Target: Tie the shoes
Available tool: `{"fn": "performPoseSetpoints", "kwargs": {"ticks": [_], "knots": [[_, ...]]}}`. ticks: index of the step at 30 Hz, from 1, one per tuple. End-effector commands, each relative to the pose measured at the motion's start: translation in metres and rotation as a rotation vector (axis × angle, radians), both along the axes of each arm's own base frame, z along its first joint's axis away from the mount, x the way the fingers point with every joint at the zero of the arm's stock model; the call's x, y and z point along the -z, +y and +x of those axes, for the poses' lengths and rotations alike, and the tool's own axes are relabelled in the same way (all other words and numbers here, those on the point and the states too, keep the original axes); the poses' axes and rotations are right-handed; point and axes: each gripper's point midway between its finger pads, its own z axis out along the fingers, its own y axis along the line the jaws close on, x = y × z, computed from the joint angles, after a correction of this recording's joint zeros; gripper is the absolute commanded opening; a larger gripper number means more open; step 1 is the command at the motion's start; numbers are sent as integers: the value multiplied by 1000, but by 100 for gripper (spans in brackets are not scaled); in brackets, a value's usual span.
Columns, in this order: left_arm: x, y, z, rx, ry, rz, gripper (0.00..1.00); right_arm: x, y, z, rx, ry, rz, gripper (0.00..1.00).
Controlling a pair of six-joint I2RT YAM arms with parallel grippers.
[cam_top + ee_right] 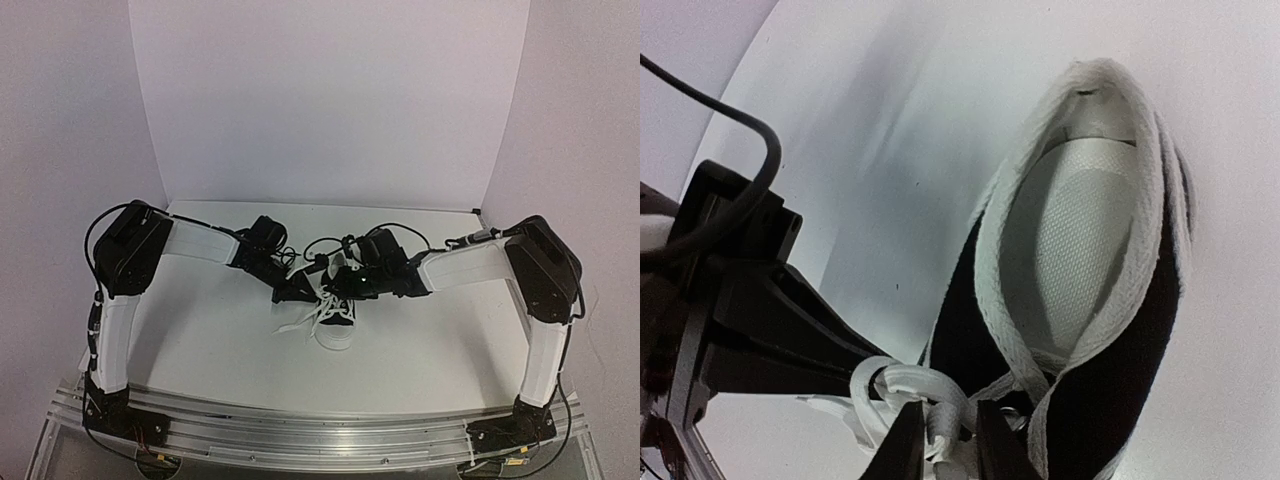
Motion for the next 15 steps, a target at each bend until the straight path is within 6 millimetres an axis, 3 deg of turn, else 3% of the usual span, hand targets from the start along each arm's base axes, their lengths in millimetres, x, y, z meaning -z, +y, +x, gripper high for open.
{"fn": "performPoseSetpoints", "kwargs": {"ticks": [1,15], "knots": [[-27,-14,-8,40,-81,-10,0,-21,-3,3,33,-21,40,23],[-29,-21,-11,65,-128,-16,0,-50,-2,15,-6,-111,17,34]]}}
